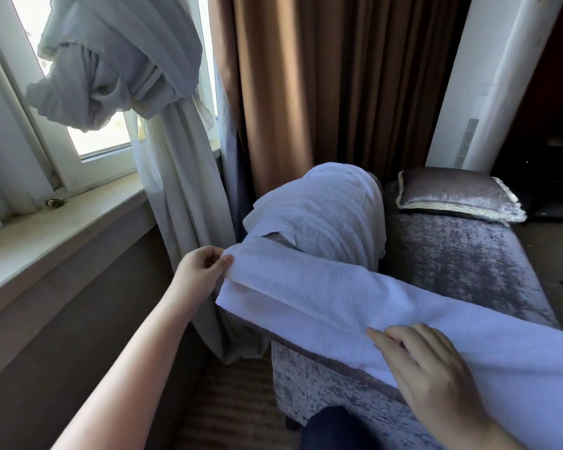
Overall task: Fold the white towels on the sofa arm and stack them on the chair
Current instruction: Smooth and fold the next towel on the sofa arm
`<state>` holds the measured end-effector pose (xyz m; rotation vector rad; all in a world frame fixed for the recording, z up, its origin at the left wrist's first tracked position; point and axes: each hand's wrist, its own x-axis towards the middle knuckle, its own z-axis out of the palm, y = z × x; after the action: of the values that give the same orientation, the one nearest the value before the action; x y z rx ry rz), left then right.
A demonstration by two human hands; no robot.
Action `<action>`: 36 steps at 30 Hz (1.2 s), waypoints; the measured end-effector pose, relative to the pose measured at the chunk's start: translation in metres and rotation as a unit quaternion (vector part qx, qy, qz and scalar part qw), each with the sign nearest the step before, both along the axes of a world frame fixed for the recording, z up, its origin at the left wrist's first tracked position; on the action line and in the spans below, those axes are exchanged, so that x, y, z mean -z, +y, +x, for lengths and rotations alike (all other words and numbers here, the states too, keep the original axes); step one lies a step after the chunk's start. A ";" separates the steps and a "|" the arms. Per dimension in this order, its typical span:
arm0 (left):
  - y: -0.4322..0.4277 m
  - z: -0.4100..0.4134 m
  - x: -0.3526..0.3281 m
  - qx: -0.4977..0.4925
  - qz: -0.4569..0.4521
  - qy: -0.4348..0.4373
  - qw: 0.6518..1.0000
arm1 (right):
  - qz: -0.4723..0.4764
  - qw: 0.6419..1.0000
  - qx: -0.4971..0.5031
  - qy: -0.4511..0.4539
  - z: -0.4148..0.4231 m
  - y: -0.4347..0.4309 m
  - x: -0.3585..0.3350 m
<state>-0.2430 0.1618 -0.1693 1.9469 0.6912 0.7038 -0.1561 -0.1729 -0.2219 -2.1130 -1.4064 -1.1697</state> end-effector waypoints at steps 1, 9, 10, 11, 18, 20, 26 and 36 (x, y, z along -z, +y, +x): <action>0.003 -0.001 0.000 -0.004 -0.003 -0.003 1.000 | -0.006 1.000 -0.012 -0.002 -0.003 0.002 0.001; 0.012 -0.005 0.037 -0.016 -0.018 0.116 0.993 | -0.111 0.993 -0.035 0.003 -0.002 0.013 0.021; 0.012 -0.005 0.039 -0.017 -0.022 0.119 0.992 | -0.121 0.992 -0.033 0.010 -0.001 0.013 0.022; 0.011 -0.005 0.039 -0.017 -0.021 0.122 0.992 | -0.131 0.991 -0.032 0.022 0.001 0.013 0.022; -0.016 0.027 0.012 -0.074 0.289 0.031 0.954 | -0.078 0.995 -0.067 0.011 0.010 0.013 0.000; -0.015 0.052 0.001 -0.048 0.231 0.095 0.967 | -0.015 0.999 -0.032 0.026 0.021 0.016 -0.017; 0.005 0.097 -0.002 -0.031 0.150 0.182 0.971 | -0.023 0.991 0.116 0.069 0.069 0.026 -0.029; 0.010 0.083 0.017 -0.136 0.230 0.093 0.959 | -0.019 0.975 0.157 0.158 0.072 0.034 0.001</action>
<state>-0.1597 0.1713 -0.1863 2.3923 0.9923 0.9181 -0.0840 -0.1391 -0.2229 -2.4815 -0.9852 -0.8578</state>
